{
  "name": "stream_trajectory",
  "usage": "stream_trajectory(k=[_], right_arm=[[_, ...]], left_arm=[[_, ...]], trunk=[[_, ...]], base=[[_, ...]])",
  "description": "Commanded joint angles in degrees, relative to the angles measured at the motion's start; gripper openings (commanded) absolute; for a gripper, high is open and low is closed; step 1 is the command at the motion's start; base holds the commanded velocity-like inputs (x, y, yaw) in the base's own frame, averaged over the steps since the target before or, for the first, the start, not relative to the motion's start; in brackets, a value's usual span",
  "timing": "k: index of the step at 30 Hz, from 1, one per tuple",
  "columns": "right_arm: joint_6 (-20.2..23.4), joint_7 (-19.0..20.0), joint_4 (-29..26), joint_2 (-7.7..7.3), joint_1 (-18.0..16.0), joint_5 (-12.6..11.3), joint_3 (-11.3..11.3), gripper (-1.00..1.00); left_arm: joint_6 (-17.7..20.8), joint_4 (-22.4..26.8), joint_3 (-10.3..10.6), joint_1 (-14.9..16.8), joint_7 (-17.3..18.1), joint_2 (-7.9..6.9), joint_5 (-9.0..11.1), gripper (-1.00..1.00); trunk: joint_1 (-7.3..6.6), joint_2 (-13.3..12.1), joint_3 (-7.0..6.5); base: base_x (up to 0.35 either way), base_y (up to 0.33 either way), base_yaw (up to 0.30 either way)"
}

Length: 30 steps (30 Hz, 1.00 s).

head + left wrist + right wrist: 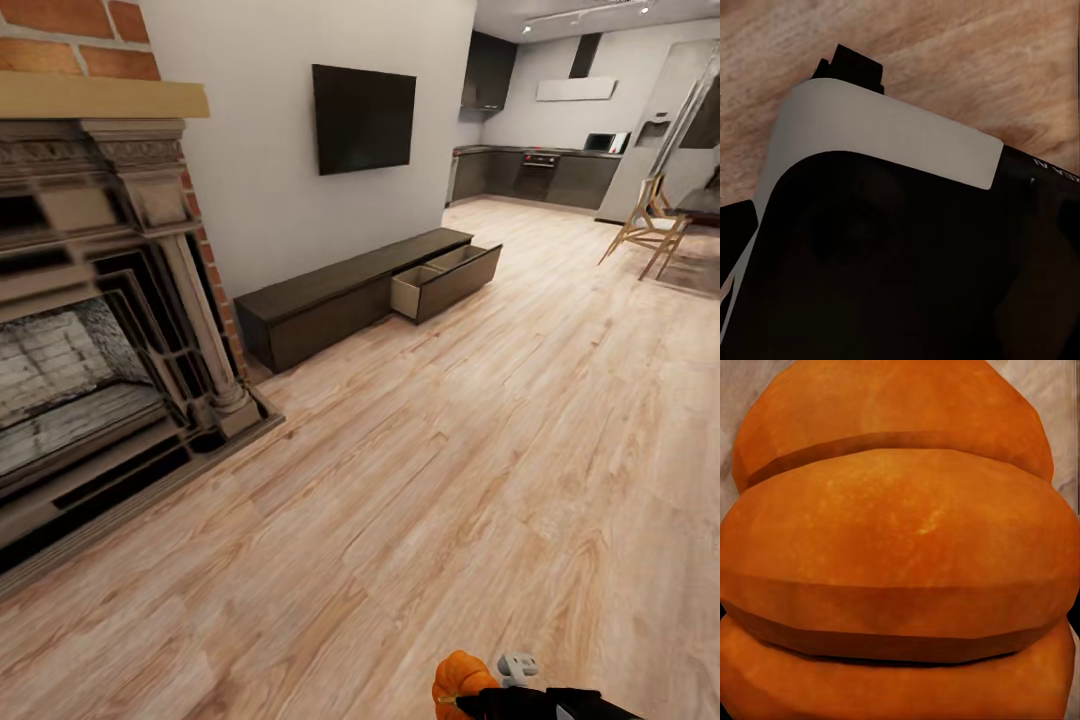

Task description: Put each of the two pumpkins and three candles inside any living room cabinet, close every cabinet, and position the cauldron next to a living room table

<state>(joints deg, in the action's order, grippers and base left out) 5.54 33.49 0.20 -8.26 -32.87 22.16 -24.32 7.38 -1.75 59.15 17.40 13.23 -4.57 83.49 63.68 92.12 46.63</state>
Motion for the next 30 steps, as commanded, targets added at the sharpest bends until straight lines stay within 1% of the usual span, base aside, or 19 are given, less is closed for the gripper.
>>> stream_trajectory(k=[1,8,30], right_arm=[[0.0,0.0,0.0,0.0,0.0,0.0,0.0,-1.0],[0.0,0.0,0.0,0.0,0.0,0.0,0.0,-1.0],[0.0,0.1,0.1,0.0,0.0,0.0,0.0,-1.0]], left_arm=[[0.0,0.0,0.0,0.0,0.0,0.0,0.0,1.0],[0.1,0.0,0.0,0.0,0.0,0.04,0.0,1.0],[0.2,0.0,0.0,0.0,0.0,0.09,-0.1,1.0]], trunk=[[0.0,0.0,0.0],[0.0,0.0,-0.03],[0.0,0.0,-1.12]], base=[[0.103,0.095,-0.285],[0.15,0.133,-0.285],[0.245,0.195,-0.267]])
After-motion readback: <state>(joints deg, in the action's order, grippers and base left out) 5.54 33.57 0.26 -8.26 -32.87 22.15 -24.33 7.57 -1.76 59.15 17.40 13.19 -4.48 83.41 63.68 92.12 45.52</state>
